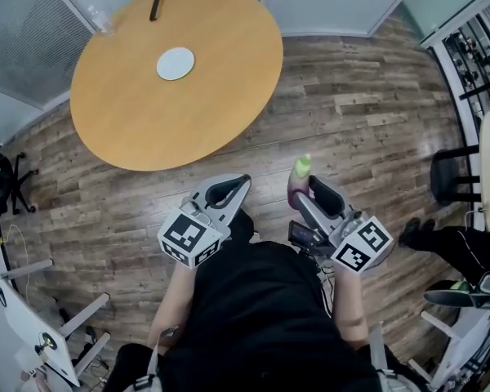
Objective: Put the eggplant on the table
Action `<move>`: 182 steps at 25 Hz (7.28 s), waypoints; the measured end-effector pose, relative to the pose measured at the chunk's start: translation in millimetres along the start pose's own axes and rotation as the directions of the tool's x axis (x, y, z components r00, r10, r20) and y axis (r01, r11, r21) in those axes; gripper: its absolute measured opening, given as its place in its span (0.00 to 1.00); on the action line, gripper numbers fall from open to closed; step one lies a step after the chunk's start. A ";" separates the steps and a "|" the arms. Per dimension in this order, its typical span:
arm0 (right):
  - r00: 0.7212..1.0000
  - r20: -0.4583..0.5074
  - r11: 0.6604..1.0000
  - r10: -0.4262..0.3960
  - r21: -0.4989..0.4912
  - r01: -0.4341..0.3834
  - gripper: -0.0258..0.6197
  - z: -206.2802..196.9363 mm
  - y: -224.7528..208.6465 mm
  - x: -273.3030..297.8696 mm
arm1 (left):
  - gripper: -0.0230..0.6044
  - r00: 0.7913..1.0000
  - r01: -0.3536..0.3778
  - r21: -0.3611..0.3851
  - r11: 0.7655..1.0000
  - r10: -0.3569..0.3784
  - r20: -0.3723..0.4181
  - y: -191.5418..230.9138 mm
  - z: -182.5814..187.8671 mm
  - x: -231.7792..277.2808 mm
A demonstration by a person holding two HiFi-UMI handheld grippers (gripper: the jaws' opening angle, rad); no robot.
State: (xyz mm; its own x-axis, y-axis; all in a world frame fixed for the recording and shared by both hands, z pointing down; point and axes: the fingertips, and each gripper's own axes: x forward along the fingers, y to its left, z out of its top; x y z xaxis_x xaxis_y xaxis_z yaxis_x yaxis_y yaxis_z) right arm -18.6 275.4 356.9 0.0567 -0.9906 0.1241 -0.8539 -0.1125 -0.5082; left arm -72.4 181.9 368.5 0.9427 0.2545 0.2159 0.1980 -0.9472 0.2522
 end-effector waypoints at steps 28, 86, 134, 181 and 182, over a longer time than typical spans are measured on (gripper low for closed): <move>0.972 -0.160 0.984 0.175 -0.004 -0.178 0.33 23.4 16.8 180.2 | 0.05 0.965 -0.238 -0.130 0.963 0.250 0.085 149.2 10.3 -69.9; 0.630 -0.693 0.878 0.349 0.007 -0.479 0.33 -7.7 -155.9 538.2 | 0.05 0.552 -0.762 -0.468 0.447 0.827 -0.110 233.7 30.4 100.4; 0.696 -0.708 0.813 -0.120 -0.472 -0.341 0.29 -129.3 -195.7 660.4 | 0.05 0.545 -0.737 -0.557 0.382 0.823 -0.157 225.9 -18.5 70.4; 0.722 -0.691 0.786 -0.032 -0.464 -0.409 0.25 -76.0 -160.5 635.8 | 0.05 0.553 -0.765 -0.490 0.417 0.815 -0.171 223.4 6.3 94.3; 0.724 -0.689 0.785 -0.019 -0.459 -0.416 0.24 -72.4 -157.4 630.4 | 0.05 0.555 -0.765 -0.488 0.420 0.814 -0.170 223.3 8.0 95.3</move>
State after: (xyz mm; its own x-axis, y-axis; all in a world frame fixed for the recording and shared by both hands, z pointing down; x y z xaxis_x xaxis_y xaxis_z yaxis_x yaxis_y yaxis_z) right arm 114.1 -325.8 576.9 -0.2995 -0.6622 0.6869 -0.9313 0.3594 -0.0597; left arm 63.8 -6.9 437.8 0.6393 -0.5966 0.4851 -0.7690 -0.4976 0.4013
